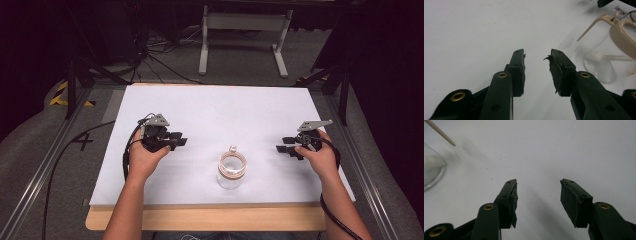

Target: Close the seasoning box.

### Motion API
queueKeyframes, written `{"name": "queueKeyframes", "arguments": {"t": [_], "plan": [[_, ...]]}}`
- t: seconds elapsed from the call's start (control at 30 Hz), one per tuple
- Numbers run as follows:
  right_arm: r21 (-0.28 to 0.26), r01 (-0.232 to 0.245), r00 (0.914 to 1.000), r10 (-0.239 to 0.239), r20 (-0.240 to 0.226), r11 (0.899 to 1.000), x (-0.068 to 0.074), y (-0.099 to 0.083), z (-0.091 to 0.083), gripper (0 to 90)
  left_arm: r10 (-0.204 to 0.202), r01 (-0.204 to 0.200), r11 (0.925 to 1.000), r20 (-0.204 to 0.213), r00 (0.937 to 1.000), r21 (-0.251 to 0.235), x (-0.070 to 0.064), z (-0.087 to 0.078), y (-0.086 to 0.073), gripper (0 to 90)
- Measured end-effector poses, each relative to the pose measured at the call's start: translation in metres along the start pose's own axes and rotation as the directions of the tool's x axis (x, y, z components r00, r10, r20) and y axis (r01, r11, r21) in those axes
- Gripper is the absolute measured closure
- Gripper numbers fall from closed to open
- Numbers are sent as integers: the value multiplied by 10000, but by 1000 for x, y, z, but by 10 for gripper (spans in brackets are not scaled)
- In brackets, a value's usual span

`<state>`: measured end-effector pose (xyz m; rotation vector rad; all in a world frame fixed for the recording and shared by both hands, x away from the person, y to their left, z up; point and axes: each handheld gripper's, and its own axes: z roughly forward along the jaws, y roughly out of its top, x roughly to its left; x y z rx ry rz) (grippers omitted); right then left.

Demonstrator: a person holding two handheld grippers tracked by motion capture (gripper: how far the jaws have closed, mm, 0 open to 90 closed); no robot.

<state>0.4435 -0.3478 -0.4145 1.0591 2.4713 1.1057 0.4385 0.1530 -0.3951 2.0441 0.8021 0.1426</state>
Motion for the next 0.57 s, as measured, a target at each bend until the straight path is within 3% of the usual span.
{"name": "queueKeyframes", "arguments": {"t": [0.2,0.33,0.57], "plan": [[-123,-80,9999,81,60,9999,-9,-11,7,477,-3,15,9986,-222,9998,528,9,8,-8,644],[109,-132,9999,131,75,9999,-13,-18,10,474,-65,71,9992,-147,9999,386,9,9,-7,626],[-106,-132,9998,133,112,9999,-11,-17,7,470,-72,77,9997,-188,9998,246,8,11,-7,610]]}}
